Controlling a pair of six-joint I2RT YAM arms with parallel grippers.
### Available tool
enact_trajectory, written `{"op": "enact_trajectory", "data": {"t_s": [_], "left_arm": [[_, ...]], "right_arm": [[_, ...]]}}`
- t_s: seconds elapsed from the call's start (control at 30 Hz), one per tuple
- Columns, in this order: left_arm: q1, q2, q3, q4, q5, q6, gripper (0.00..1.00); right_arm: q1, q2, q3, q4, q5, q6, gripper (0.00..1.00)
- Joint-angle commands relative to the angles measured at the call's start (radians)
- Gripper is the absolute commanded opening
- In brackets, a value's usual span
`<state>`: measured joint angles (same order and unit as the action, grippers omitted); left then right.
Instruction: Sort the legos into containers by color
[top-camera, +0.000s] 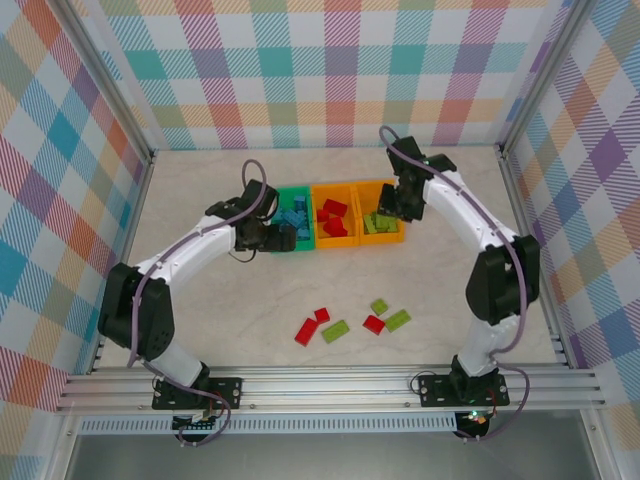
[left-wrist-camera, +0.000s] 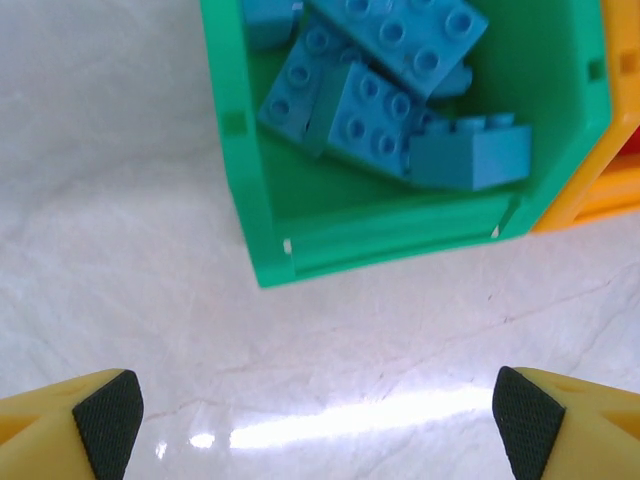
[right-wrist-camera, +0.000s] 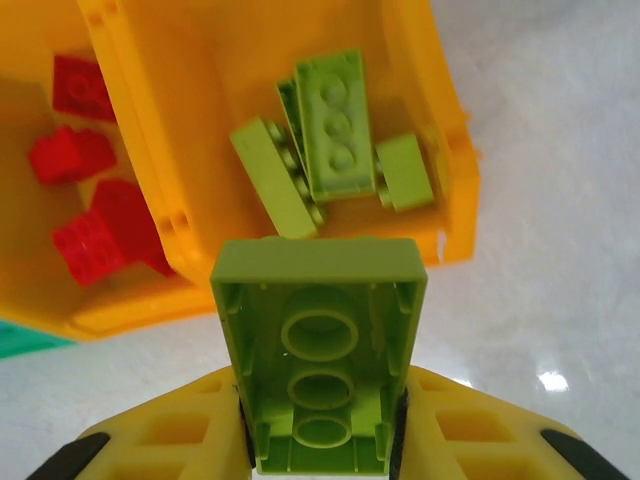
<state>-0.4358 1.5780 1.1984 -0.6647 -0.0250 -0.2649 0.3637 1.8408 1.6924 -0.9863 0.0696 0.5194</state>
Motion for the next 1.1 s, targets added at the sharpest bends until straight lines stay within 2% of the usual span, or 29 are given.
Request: {"op": "enact_trajectory", "data": {"t_s": [0.0,0.17,0.33,0.4,0.7,1.07], "left_arm": [[0.006,-0.080,-0.053,0.039,0.031,0.004,0.93],[-0.034,-0.128,-0.134,0.053,0.057,-0.002,0.94],[-0.097,-0.153,-0.185,0.061,0.060,-0.008,0.95],[-0.120,-0.157,-0.193,0.061,0.069,-0.006,0.95],[-0.266,-0.118,-0.181,0.009,0.151,0.047,0.92],[-0.361,0.122,-0.022,-0.108,0.186,-0.122,0.88]], "right_arm": [[-0.014,0.136,0.091,-0.076,-0.008,-0.058,0.33],[-0.019,0.260,0.230,-0.087,-0.023,-0.073,0.40],[-0.021,0.315,0.313,-0.098,-0.059,-0.085,0.66],[-0.021,0.294,0.296,-0.086,-0.070,-0.086,0.71],[-0.016,0.088,0.047,-0.003,-0.078,-0.112,0.79],[-0.017,-0.032,-0.135,0.020,-0.040,-0.068,0.81]]}}
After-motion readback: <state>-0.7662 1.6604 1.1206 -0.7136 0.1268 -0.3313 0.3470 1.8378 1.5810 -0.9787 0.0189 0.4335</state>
